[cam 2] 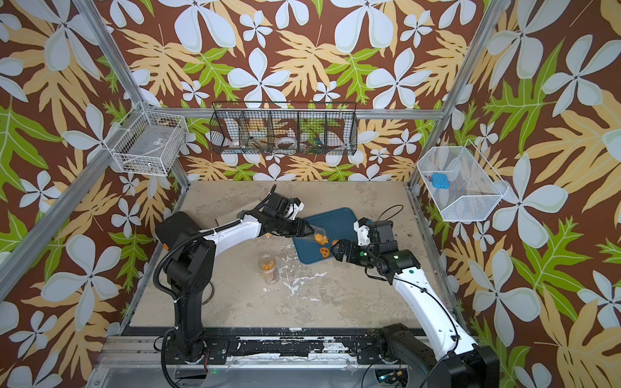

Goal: Pour the cookies out of the jar
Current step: Pour the cookies in the jar onto the tray.

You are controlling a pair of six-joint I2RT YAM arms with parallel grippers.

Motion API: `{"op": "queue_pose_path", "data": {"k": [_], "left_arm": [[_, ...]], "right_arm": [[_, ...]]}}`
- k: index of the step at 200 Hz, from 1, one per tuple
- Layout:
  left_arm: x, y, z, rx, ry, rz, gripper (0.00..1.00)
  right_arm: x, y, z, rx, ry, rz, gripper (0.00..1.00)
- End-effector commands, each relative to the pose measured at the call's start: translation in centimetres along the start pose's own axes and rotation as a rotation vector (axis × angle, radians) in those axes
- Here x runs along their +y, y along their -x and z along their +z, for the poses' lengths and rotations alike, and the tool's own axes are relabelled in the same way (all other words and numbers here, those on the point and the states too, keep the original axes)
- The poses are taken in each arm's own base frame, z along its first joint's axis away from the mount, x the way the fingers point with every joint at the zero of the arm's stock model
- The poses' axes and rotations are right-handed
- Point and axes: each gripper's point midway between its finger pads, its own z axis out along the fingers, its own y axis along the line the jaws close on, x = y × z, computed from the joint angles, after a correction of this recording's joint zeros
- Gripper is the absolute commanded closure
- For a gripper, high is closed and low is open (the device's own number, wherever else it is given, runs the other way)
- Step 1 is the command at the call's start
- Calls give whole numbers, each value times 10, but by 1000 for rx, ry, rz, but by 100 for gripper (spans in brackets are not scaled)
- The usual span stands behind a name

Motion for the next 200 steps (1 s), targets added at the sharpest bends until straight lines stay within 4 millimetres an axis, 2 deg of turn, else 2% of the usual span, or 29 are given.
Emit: {"op": "queue_pose_path", "data": {"k": [1, 21, 46, 68, 98, 147, 200], "left_arm": [[-2, 8, -7, -39, -3, -3, 61], [-1, 8, -8, -27, -11, -7, 61], [5, 15, -15, -42, 85, 45, 61], [-5, 21, -22, -32, 59, 58, 61], [-30, 37, -48, -71, 46, 116, 60], [-66, 35, -81, -89, -68, 105, 60], [-90, 36, -125, -182, -93, 112, 60]], "right_arm": [[4, 4, 0, -12, 16, -10, 0], [4, 4, 1, -11, 18, -10, 0], [3, 4, 3, -6, 19, -9, 0], [3, 5, 4, -4, 17, -10, 0], [6, 12, 4, -11, 19, -12, 0], [26, 44, -5, -65, 41, -42, 0], [57, 88, -27, -144, 72, -86, 0]]}}
